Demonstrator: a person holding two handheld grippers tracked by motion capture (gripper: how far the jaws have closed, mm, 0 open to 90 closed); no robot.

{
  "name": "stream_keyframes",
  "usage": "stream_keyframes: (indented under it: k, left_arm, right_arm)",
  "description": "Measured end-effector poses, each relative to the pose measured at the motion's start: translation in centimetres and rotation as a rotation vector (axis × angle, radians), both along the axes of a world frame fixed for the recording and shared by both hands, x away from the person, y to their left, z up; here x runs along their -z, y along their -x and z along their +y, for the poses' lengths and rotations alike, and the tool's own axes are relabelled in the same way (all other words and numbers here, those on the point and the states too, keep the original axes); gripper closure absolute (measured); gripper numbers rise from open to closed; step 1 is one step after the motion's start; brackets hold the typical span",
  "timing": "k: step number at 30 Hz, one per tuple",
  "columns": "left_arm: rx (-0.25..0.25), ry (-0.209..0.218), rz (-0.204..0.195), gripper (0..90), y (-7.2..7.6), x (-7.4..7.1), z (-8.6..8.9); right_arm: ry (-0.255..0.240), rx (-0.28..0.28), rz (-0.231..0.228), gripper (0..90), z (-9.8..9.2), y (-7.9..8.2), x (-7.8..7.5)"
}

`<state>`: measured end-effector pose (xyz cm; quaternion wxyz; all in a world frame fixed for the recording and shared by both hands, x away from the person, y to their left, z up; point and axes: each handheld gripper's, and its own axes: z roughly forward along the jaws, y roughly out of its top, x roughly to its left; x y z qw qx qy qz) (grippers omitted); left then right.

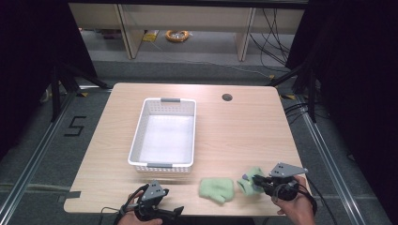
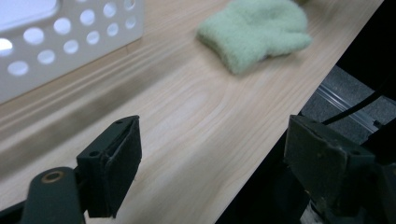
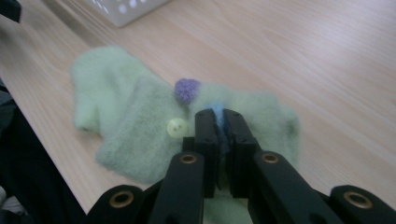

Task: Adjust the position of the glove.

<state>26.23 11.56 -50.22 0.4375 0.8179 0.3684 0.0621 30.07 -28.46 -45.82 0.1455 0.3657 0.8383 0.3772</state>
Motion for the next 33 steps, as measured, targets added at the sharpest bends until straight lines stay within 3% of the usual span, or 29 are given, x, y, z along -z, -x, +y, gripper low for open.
stream_keyframes:
  k: [1,2,3,6,7,10,11,12,14,17,19,23,26,28,29,33]
  left_arm:
    - [0.003,0.015,0.003,18.9,0.1,-0.2,-0.2]
    - [0.015,0.025,-0.004,19.3,0.1,-0.4,-0.5]
    - [0.007,0.049,-0.003,19.9,0.2,-0.6,-0.8]
    - [0.034,0.068,-0.021,21.0,0.0,-1.5,-1.8]
    - [0.062,0.049,-0.028,21.8,-0.2,-1.8,-1.9]
    - [0.075,0.071,-0.047,23.9,-0.8,-2.5,-3.0]
    - [0.065,0.076,-0.034,24.8,-0.8,-2.7,-3.3]
    - [0.078,0.086,-0.062,25.5,-1.1,-2.8,-3.7]
    - [0.102,0.067,-0.061,27.3,-1.5,-3.2,-4.3]
    - [0.124,0.072,-0.059,33.3,-2.0,-3.5,-5.4]
    - [0.132,0.069,-0.067,36.3,-2.4,-3.6,-6.2]
    - [0.172,0.107,-0.007,44.9,-3.3,-3.5,-7.7]
    - [0.198,0.100,-0.001,48.4,-3.7,-3.3,-8.4]
    - [0.198,0.131,0.023,51.9,-3.9,-3.2,-8.7]
    - [0.198,0.112,0.014,53.5,-4.0,-3.2,-8.6]
    - [0.208,0.118,0.014,69.5,-4.2,-3.2,-8.6]
  right_arm:
    - [-0.015,0.005,0.013,85.8,0.4,0.2,-0.2]
    - [-0.012,-0.010,-0.009,85.7,0.7,0.2,-0.3]
    - [-0.012,-0.020,-0.011,85.8,1.1,0.3,-0.5]
    - [-0.016,-0.028,-0.025,85.8,2.4,0.7,-1.1]
    - [-0.005,-0.051,-0.041,85.8,2.9,0.7,-1.3]
    - [-0.004,-0.075,-0.048,85.7,4.1,0.9,-1.5]
    - [-0.003,-0.091,-0.044,85.7,4.5,0.9,-1.5]
    - [-0.003,-0.092,-0.041,85.7,4.8,0.9,-1.5]
    - [0.001,-0.106,-0.042,85.7,5.4,1.0,-1.5]
    - [0.007,-0.129,-0.058,85.6,6.1,0.9,-1.3]
    - [-0.001,-0.125,-0.036,85.7,6.5,1.1,-1.3]
    - [0.001,-0.150,-0.055,85.6,7.0,1.1,-1.4]
    - [0.001,-0.150,-0.049,85.7,7.3,1.2,-1.5]
    - [0.005,-0.156,-0.069,85.6,7.4,1.2,-1.5]
    - [0.005,-0.159,-0.069,85.6,7.4,1.2,-1.5]
    - [0.002,-0.157,-0.058,85.7,7.5,1.3,-1.5]
